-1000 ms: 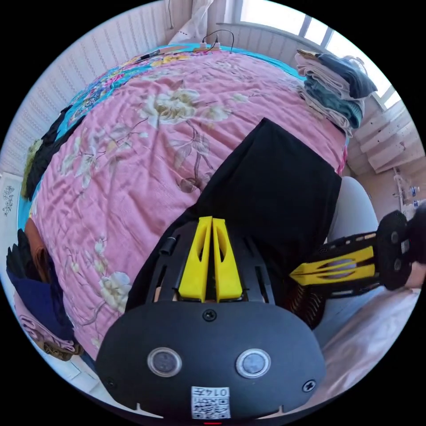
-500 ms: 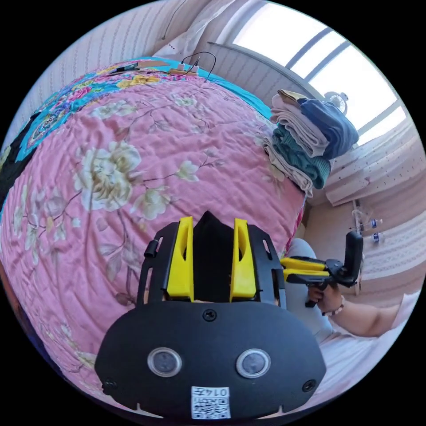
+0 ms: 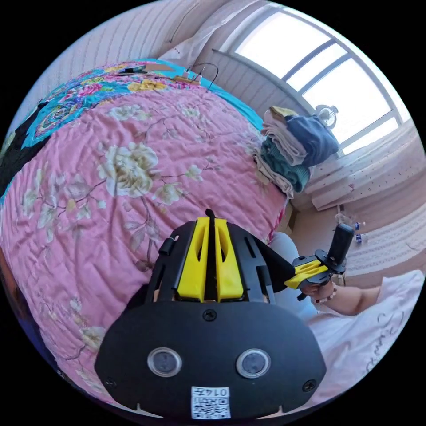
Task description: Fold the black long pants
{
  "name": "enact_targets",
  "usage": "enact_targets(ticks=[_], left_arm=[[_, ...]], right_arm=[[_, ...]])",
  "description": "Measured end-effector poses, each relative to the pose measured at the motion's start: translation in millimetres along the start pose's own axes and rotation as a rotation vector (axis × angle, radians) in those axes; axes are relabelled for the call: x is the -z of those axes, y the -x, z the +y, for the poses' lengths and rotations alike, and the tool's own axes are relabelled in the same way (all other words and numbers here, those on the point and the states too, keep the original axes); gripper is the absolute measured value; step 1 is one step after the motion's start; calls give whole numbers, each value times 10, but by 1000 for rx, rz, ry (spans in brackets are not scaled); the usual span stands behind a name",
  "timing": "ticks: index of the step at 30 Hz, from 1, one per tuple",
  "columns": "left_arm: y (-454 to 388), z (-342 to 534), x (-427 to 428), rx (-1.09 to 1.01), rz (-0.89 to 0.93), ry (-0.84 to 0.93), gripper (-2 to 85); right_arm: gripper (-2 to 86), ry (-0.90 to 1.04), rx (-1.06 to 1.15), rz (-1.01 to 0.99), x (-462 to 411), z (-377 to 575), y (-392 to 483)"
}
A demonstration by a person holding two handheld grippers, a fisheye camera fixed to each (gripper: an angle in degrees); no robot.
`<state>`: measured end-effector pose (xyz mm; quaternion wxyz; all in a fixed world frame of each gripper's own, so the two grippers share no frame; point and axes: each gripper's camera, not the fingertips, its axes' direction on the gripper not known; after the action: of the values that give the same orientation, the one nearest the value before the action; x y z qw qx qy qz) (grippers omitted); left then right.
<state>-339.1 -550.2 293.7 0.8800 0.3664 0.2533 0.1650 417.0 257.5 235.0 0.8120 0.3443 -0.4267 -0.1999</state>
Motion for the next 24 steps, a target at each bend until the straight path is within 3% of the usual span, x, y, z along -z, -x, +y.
enact_targets(ticks=[3,6,9,11,15,19,24], left_arm=[[329,707,911,69,-99,-92,11],[755,1600,1485,255,-264,-149,41],[1052,2445,1705,453,-368,-137,51],[1127,2860,1742,548,-340,-168,54],[1144,3388,1586,673,-258,-217,64],[954,3395,1379,649,-130,-275,71],[893,3166,859,621,-209,-132,45]], right_arm=[[13,167,249,-149,-631,-178,606],[25,377,452,-144,-1469,-128,1110],[45,639,528,-107,-2072,102,1298],[51,684,531,-69,-2136,206,1324],[46,662,450,80,-1933,240,1185],[46,630,314,194,-1717,189,988],[77,500,178,392,-1529,21,811]])
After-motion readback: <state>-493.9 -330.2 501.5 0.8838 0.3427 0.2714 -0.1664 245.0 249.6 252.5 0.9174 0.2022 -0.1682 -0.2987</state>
